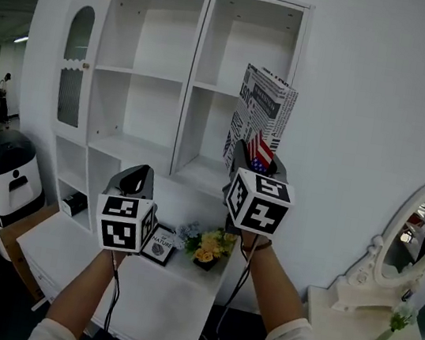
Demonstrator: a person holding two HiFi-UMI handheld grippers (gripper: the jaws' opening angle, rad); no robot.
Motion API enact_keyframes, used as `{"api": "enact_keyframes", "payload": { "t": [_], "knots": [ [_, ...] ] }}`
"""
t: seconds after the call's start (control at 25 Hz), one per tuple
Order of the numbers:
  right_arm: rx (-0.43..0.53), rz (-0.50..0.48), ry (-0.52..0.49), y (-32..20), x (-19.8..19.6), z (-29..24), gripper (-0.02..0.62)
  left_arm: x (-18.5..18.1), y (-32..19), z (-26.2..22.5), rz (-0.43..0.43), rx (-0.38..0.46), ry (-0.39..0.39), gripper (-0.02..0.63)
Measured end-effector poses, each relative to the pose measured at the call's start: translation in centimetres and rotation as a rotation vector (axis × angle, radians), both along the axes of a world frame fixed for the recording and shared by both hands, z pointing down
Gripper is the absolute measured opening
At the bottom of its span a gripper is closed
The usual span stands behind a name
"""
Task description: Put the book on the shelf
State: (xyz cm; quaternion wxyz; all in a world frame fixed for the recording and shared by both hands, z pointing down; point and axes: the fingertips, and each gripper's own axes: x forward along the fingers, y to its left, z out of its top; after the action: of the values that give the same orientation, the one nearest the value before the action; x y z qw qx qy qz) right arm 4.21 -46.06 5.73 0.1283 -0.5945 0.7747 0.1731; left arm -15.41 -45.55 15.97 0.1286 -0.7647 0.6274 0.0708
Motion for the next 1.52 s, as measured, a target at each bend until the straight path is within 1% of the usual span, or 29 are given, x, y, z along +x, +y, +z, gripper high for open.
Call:
{"api": "enact_keyframes", "payload": {
  "t": [0.12, 0.4, 0.52, 0.68, 0.84, 1.0, 1.12, 1.28, 1.52],
  "knots": [
    [0.011, 0.001, 0.004, -0.1, -0.1, -1.5, 0.173, 0.2, -0.2, -1.6, -0.005, 0.017, -0.024, 0.008],
    [0.052, 0.008, -0.001, -0.4, -0.4, -6.1, 0.173, 0.5, -0.6, -5.3, -0.008, 0.052, -0.037, 0.008],
    [0.065, 0.011, -0.012, -0.6, -0.3, -7.6, 0.173, 0.3, -0.7, -6.0, -0.011, 0.063, -0.043, 0.008],
    [0.068, 0.021, -0.025, -1.5, -0.1, -8.7, 0.173, -0.2, -1.3, -6.7, -0.006, 0.061, -0.031, 0.008],
    [0.076, 0.022, -0.034, -2.1, -0.3, -10.0, 0.173, -0.5, -1.8, -7.9, -0.012, 0.083, -0.034, 0.008],
    [0.099, 0.003, -0.028, -1.9, -1.0, -12.0, 0.173, -0.6, -2.5, -9.0, -0.014, 0.098, -0.036, 0.008],
    [0.118, 0.007, -0.016, -2.1, -1.4, -13.8, 0.173, -0.4, -3.0, -9.9, -0.009, 0.106, -0.037, 0.008],
    [0.109, 0.014, -0.019, -3.6, -1.5, -15.5, 0.173, -0.3, -3.7, -11.1, 0.016, 0.105, -0.007, 0.008],
    [0.097, 0.024, -0.022, -5.6, -1.1, -17.0, 0.173, 0.0, -5.4, -12.7, 0.006, 0.111, -0.016, 0.008]
  ]
}}
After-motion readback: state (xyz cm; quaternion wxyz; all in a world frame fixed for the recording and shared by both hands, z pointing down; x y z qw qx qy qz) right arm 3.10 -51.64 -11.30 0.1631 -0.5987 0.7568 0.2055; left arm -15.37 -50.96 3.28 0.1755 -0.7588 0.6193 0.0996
